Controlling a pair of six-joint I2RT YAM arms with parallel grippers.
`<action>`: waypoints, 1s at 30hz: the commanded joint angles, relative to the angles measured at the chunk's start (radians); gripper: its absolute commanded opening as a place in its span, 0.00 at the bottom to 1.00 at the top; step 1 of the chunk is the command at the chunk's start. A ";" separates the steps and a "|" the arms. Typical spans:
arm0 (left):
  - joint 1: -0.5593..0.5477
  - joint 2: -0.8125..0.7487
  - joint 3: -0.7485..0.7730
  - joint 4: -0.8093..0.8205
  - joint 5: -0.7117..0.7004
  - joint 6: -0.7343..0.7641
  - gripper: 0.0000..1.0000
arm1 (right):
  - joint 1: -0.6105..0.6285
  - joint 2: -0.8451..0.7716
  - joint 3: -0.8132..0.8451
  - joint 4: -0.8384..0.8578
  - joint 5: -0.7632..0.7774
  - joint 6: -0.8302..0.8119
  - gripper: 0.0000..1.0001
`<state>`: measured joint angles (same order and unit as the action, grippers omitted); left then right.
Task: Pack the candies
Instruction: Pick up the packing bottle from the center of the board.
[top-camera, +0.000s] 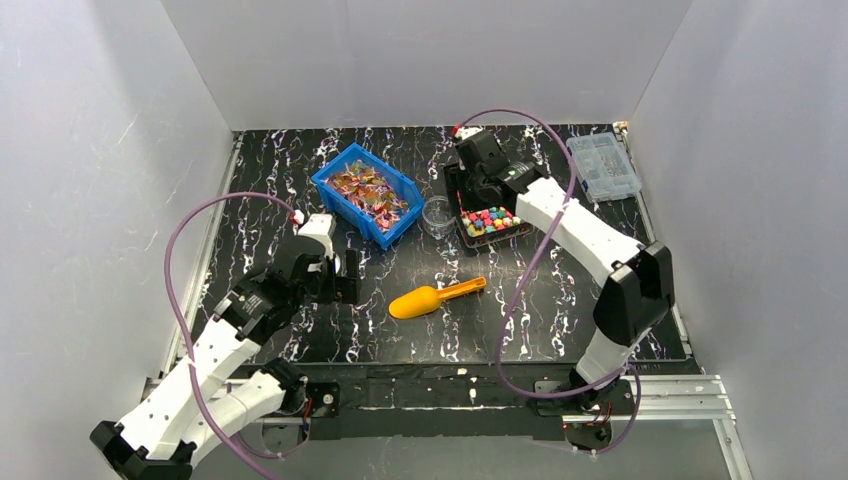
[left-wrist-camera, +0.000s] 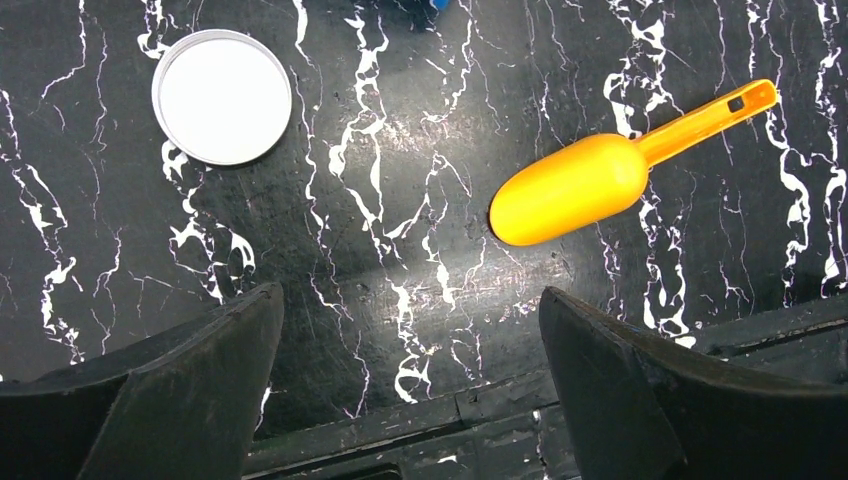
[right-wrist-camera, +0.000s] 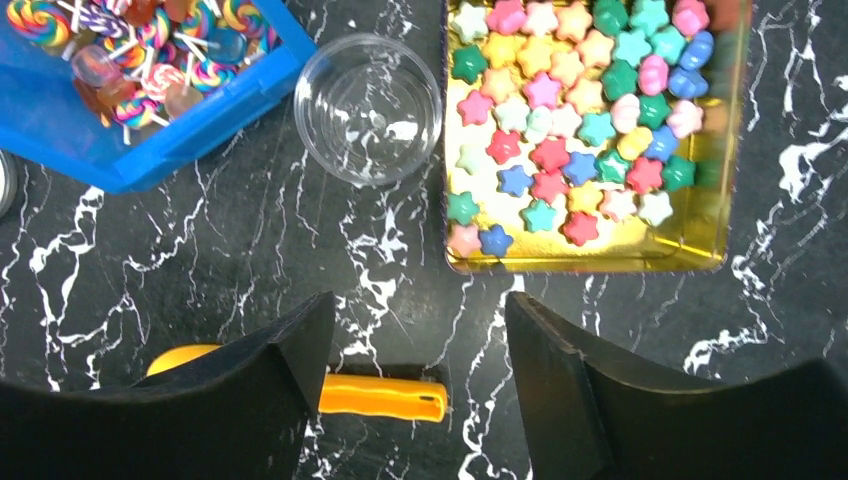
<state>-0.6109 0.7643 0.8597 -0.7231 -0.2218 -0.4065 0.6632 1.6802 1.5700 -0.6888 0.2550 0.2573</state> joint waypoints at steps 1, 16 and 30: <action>-0.001 -0.048 -0.014 0.013 0.009 0.041 0.99 | 0.003 0.060 0.081 0.033 -0.038 0.035 0.69; -0.001 -0.152 -0.027 -0.009 -0.127 0.067 0.99 | 0.015 0.276 0.212 0.037 -0.146 0.017 0.55; -0.001 -0.133 -0.021 -0.010 -0.106 0.082 0.99 | 0.055 0.446 0.359 0.011 -0.130 0.020 0.52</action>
<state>-0.6109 0.6319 0.8433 -0.7193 -0.3103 -0.3389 0.7101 2.0991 1.8675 -0.6796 0.1200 0.2825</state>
